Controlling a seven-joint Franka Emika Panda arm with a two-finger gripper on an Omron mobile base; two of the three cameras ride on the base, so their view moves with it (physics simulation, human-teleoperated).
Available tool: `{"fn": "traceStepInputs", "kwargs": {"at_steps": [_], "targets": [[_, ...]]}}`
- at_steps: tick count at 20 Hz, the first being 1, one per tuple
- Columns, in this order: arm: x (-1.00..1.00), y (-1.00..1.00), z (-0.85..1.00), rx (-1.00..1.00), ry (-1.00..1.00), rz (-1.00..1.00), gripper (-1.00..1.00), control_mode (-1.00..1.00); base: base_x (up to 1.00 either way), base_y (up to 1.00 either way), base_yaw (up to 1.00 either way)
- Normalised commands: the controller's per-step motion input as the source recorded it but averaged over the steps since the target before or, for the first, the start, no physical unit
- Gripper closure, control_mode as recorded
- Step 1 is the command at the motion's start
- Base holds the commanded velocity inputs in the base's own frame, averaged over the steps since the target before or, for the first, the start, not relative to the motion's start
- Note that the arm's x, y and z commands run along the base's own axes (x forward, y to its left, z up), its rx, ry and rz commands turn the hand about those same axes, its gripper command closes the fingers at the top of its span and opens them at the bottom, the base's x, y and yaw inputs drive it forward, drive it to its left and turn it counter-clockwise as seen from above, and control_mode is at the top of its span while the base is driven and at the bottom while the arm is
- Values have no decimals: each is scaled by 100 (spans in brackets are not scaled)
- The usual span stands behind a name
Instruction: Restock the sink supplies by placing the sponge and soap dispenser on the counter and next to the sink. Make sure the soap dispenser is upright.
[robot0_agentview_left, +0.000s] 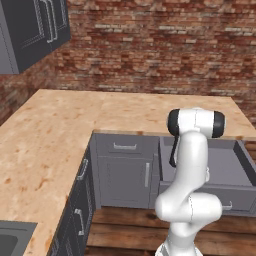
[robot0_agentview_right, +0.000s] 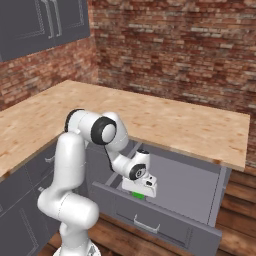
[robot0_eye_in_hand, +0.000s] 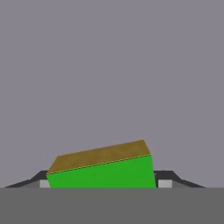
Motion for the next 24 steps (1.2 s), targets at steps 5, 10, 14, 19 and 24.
{"fn": "traceStepInputs", "kwargs": {"at_steps": [5,10,14,19,24], "targets": [[0,0,0,0,0,0,100,-100,0,0,0],[0,0,0,0,0,0,100,-100,0,0,0],[0,0,0,0,1,0,100,-100,0,0,0],[0,0,19,1,0,-2,100,-100,0,0,0],[0,0,81,0,-5,-5,100,-100,0,0,0]]}}
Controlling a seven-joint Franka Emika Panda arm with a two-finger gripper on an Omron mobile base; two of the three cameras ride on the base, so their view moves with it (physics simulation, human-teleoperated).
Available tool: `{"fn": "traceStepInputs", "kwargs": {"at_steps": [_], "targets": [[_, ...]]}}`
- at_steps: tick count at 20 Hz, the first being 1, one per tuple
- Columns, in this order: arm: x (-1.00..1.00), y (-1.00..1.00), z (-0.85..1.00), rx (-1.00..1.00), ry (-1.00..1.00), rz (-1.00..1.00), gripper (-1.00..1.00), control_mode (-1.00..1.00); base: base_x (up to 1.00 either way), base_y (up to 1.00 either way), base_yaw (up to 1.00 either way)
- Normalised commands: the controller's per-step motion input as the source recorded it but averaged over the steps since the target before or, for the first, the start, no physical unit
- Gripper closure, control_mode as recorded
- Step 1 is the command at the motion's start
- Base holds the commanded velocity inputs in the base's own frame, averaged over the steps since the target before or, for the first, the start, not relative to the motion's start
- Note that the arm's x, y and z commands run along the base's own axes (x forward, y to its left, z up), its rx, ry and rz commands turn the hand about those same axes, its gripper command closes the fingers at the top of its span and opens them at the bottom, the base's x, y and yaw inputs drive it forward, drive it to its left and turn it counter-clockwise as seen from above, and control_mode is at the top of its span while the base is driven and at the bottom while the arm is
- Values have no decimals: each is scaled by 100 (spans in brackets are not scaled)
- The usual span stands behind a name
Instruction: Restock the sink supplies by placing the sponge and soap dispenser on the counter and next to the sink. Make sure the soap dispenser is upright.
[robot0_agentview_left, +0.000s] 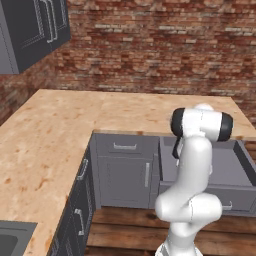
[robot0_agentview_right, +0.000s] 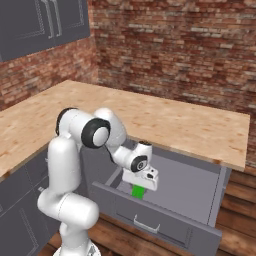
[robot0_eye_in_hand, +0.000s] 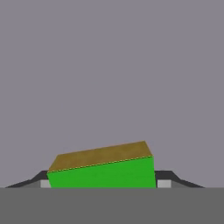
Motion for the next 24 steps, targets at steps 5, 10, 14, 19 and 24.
{"fn": "traceStepInputs", "kwargs": {"at_steps": [5,10,14,19,24], "targets": [[0,0,100,0,-15,-1,100,-100,0,0,0],[0,0,100,-2,-16,0,100,-100,0,0,0],[-7,16,100,-2,-17,0,100,-100,0,0,0],[-2,23,100,-16,-17,0,100,-100,0,0,0],[0,55,87,-15,-10,0,100,-100,0,0,0]]}}
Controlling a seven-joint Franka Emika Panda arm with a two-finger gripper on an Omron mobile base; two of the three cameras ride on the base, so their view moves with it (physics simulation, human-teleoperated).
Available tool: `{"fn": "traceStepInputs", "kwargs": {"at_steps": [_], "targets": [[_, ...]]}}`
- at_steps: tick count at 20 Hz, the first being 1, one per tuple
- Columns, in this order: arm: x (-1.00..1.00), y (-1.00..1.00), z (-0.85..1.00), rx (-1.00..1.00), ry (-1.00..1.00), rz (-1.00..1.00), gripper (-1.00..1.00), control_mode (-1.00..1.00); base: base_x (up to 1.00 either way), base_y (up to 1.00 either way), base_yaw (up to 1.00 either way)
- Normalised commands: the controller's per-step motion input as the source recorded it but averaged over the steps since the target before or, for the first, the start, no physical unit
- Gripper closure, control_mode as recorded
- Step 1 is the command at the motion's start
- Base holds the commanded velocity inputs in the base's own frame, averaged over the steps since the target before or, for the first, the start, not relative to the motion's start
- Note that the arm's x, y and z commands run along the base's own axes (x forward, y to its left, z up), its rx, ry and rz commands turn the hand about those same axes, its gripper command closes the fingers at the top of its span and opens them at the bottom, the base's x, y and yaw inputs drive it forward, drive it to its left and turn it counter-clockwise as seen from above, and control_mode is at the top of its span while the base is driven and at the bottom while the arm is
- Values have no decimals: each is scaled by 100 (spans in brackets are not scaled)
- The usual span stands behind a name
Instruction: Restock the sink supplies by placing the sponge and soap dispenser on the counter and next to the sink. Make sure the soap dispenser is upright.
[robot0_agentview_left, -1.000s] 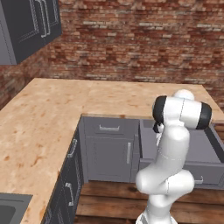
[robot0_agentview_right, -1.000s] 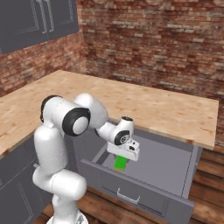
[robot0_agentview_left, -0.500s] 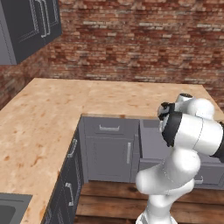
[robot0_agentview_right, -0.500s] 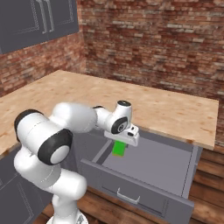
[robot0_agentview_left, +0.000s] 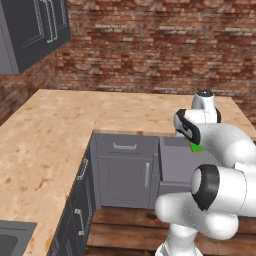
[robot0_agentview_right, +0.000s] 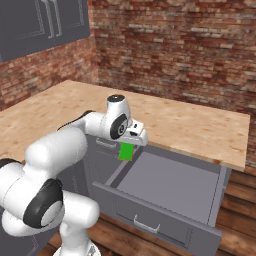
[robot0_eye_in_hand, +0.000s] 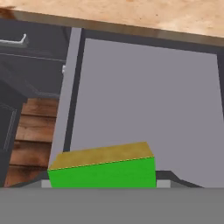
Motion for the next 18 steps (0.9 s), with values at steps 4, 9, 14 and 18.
{"fn": "traceStepInputs", "kwargs": {"at_steps": [4,9,14,18], "targets": [[0,89,47,-16,-1,0,100,-100,0,0,0],[0,100,38,-11,0,3,100,-100,0,0,0],[0,100,19,-6,0,8,100,-100,0,0,0],[0,100,4,-1,4,13,100,-100,0,0,0]]}}
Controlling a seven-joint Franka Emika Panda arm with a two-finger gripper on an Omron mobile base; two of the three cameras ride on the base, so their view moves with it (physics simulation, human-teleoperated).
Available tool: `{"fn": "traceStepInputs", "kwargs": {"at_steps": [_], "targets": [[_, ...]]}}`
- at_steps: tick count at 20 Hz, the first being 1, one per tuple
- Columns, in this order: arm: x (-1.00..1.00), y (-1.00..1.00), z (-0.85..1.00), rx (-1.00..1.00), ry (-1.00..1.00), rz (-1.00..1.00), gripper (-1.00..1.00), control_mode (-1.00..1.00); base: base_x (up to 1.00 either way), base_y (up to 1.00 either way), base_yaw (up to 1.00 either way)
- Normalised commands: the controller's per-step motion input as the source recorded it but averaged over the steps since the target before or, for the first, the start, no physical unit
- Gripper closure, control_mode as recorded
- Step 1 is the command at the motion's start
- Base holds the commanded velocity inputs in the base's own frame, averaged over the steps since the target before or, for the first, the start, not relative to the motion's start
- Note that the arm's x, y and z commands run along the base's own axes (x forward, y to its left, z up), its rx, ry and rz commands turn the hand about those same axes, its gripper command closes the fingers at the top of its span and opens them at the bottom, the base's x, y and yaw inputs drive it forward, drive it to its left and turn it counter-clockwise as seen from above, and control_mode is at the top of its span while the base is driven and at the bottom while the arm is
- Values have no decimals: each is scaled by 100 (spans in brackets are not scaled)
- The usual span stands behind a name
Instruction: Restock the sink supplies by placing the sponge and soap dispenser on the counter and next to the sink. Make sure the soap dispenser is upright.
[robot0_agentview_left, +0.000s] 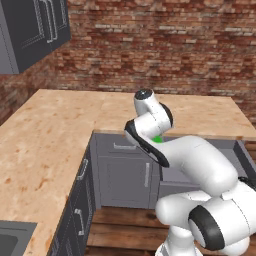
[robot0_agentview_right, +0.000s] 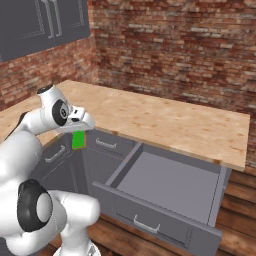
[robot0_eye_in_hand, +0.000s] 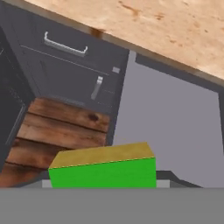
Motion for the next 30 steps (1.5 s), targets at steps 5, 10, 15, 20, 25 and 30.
{"fn": "traceStepInputs", "kwargs": {"at_steps": [5,10,15,20,25,30], "targets": [[0,100,0,0,6,19,100,-100,0,0,0],[0,100,0,0,4,18,100,-100,0,0,0],[-2,100,-1,0,1,16,100,-100,0,0,0],[-12,99,-8,0,0,14,100,-100,0,0,0],[-7,100,-20,0,4,15,100,-100,0,0,0],[-10,100,-23,0,5,14,100,-100,0,0,0]]}}
